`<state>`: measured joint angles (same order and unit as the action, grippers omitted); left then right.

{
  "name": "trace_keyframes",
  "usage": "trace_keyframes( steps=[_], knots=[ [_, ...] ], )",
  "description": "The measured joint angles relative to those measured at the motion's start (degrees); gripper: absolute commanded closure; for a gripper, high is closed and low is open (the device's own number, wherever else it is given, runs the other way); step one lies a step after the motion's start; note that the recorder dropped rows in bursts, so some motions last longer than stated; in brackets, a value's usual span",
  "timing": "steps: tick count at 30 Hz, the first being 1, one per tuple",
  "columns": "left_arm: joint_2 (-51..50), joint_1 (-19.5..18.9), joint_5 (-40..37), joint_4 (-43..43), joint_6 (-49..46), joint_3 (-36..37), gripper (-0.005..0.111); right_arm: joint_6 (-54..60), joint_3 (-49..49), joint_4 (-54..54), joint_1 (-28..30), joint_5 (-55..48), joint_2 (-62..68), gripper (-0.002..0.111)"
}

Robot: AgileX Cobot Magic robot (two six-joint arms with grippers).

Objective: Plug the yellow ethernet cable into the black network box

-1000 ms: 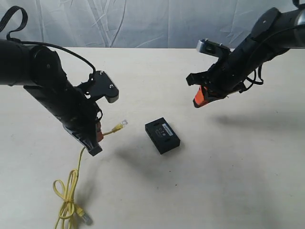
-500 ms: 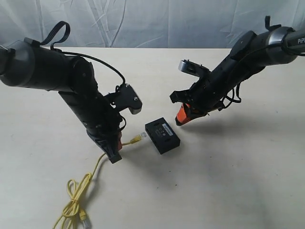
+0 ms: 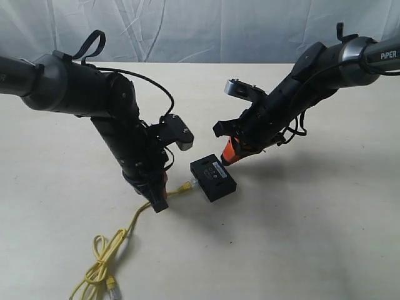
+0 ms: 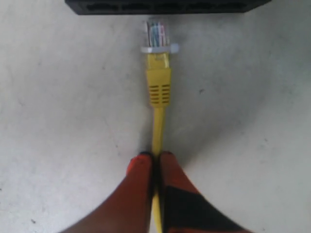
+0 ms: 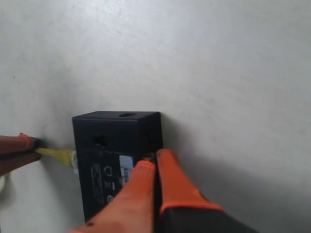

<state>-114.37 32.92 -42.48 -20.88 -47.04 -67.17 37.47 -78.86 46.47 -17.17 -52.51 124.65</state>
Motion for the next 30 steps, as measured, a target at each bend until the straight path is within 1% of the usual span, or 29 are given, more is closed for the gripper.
trace_keyframes(
  steps=[12, 20, 30],
  knots=[
    [-0.1, 0.0, 0.0, 0.1, -0.1, -0.7, 0.107, 0.0, 0.0, 0.1, -0.1, 0.1, 0.0, 0.109],
    [-0.1, 0.0, -0.4, 2.2, -0.4, -0.7, 0.107, 0.1, 0.0, 0.1, -0.1, 0.1, 0.0, 0.109],
    [-0.1, 0.0, -1.2, 0.1, -2.9, -0.7, 0.107, 0.1, 0.0, 0.1, -0.1, 0.1, 0.0, 0.109]
  ],
)
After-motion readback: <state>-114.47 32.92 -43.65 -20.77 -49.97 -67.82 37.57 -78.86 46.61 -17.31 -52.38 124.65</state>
